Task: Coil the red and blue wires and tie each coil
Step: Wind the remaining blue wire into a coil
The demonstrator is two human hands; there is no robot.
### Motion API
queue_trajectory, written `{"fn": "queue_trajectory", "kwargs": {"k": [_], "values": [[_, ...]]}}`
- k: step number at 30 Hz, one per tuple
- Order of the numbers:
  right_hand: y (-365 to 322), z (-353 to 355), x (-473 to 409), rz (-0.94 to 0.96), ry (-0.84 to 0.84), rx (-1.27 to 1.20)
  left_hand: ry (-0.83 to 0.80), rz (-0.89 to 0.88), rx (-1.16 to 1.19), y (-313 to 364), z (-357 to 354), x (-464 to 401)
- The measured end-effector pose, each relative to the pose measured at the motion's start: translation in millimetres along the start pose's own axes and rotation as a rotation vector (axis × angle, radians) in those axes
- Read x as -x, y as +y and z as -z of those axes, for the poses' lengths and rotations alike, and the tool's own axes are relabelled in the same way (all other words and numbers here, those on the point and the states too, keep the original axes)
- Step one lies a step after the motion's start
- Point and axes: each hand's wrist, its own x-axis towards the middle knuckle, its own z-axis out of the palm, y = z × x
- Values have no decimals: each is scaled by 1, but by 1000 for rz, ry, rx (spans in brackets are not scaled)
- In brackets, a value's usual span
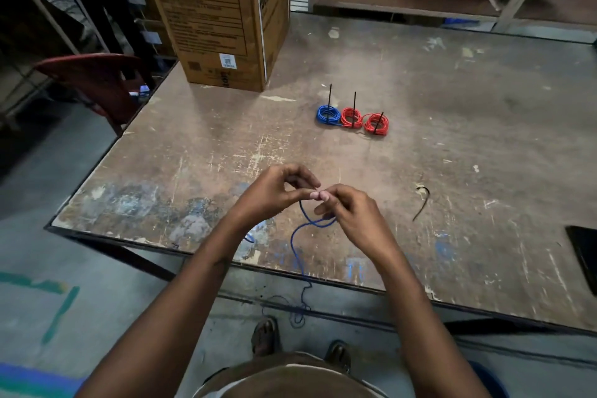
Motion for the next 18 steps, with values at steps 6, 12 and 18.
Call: {"fn": "queue_trajectory", "kwargs": {"k": [6,12,18], "values": [[1,18,-3,-108,6,-326,35,-130,-121,-10,-2,7],[-6,31,7,-84,-61,-504,488,-144,-379,-39,-5,9],[-4,30,10,-12,-181,-432,220,227,-76,-19,6,-9]]}}
